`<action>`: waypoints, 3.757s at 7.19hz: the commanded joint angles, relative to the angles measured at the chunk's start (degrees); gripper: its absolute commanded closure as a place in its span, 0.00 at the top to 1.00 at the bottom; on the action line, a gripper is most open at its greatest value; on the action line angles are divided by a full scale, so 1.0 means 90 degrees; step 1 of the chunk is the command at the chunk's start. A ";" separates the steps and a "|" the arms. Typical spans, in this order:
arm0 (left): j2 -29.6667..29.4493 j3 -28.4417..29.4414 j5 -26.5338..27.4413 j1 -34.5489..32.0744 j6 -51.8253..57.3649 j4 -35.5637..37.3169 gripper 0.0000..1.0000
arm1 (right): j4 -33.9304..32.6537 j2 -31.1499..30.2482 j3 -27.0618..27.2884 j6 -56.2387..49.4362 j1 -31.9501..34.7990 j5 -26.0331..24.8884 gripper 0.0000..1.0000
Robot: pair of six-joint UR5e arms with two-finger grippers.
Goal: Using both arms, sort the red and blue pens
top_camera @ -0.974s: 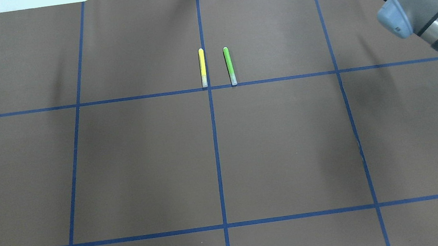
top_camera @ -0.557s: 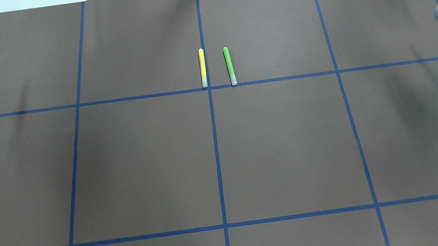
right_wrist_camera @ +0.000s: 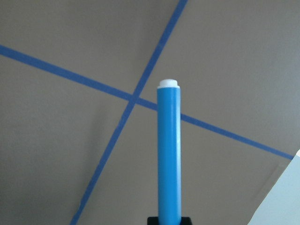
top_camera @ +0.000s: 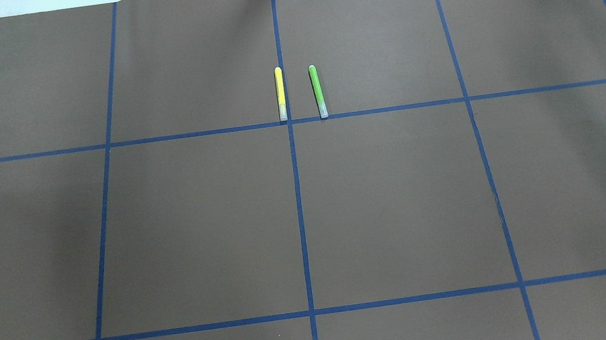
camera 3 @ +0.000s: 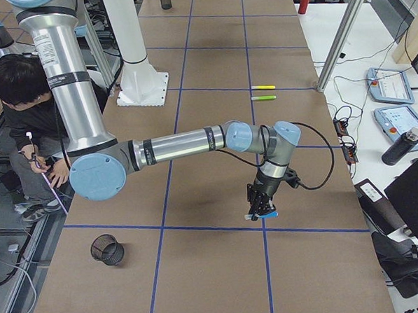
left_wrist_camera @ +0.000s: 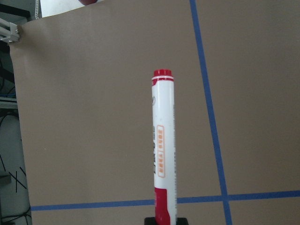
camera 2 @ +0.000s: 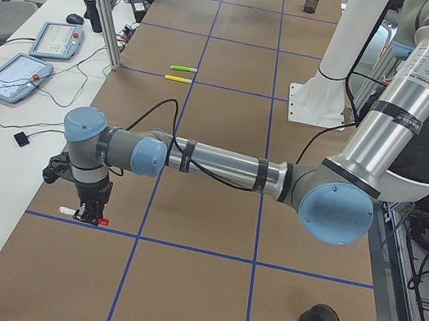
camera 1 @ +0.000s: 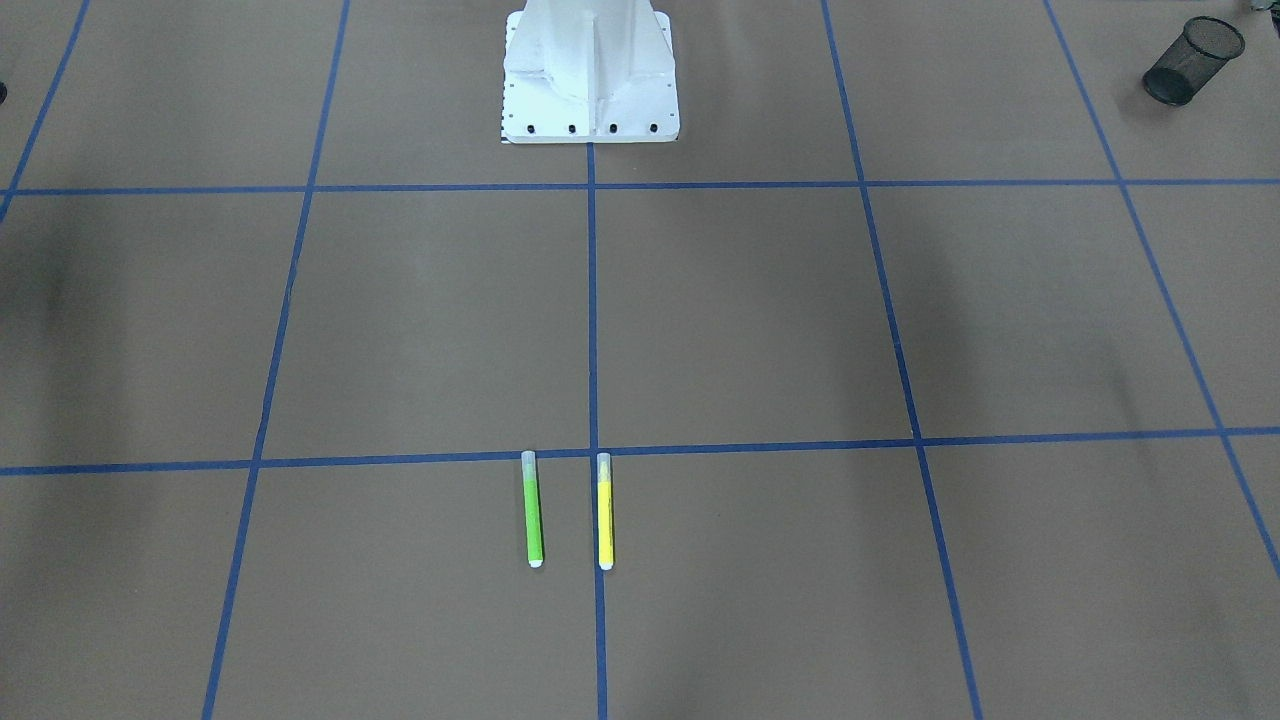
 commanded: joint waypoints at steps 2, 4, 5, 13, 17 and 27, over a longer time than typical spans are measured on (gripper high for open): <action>0.0640 -0.0133 -0.0062 -0.0163 0.0427 0.0637 0.00 | -0.1174 -0.0267 0.0509 -0.0156 0.0412 0.0483 0.00; 0.1306 -0.0707 -0.0120 -0.0338 0.0779 0.0830 0.00 | -0.3130 -0.0667 0.1697 -0.0518 0.0588 0.0813 0.00; 0.1327 -0.1087 -0.0169 -0.0397 0.0791 0.1635 0.00 | -0.4213 -0.0815 0.2197 -0.0538 0.0889 0.0950 0.00; 0.3553 -0.3335 -0.1156 -0.0427 0.0800 0.2112 0.00 | -0.5357 -0.2720 0.1561 -0.1688 0.1428 0.1372 0.00; 0.3544 -0.4000 -0.1165 -0.0427 0.0947 0.2873 0.00 | -0.5357 -0.2808 0.0183 -0.1905 0.1584 0.1381 0.00; 0.3465 -0.4030 -0.1165 -0.0427 0.0957 0.2864 0.00 | -0.5406 -0.3375 -0.0493 -0.2198 0.2083 0.1537 0.00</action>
